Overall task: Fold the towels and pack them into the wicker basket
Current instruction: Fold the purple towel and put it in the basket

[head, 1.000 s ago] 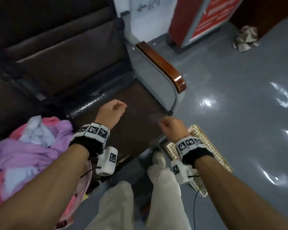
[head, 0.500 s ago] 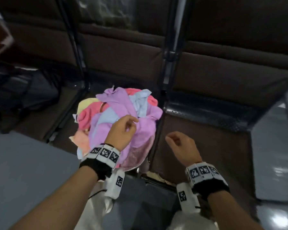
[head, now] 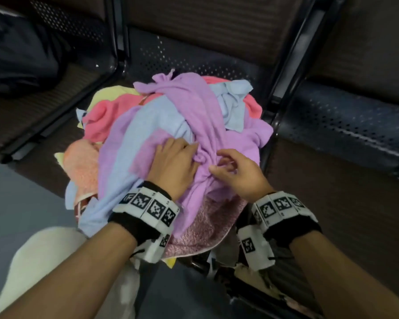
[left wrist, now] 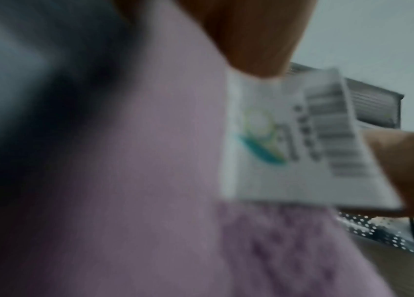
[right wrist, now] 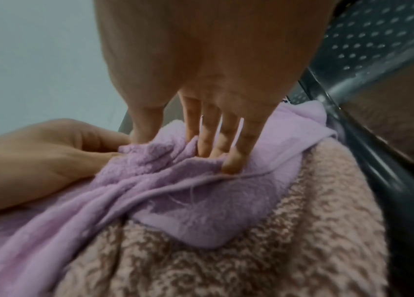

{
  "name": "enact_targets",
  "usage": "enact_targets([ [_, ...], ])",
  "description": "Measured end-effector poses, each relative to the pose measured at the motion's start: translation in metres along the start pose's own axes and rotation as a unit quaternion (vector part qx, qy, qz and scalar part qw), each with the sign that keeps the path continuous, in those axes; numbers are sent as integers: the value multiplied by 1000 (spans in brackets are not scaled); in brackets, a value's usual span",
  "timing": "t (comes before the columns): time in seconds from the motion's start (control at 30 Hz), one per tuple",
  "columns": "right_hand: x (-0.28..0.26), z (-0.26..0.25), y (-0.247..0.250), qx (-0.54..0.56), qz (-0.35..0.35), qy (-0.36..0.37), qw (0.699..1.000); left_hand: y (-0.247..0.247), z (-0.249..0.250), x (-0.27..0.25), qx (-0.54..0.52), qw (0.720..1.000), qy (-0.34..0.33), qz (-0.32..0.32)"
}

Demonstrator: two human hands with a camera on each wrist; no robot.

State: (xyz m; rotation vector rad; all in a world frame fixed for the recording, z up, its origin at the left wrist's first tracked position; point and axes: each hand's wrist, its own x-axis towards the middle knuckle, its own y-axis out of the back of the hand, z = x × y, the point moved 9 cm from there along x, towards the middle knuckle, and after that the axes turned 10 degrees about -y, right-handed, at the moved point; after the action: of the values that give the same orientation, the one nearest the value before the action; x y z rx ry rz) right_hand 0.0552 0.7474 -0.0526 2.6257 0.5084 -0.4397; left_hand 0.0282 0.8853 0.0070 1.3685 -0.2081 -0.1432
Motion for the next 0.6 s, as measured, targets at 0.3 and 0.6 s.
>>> enact_targets([
  [0.3, -14, 26, 88, 203, 93, 66, 973, -14, 55, 38, -339, 927, -12, 162],
  [0.6, -99, 47, 184, 384, 179, 13, 906, -19, 186, 42, -550, 827, -108, 49],
])
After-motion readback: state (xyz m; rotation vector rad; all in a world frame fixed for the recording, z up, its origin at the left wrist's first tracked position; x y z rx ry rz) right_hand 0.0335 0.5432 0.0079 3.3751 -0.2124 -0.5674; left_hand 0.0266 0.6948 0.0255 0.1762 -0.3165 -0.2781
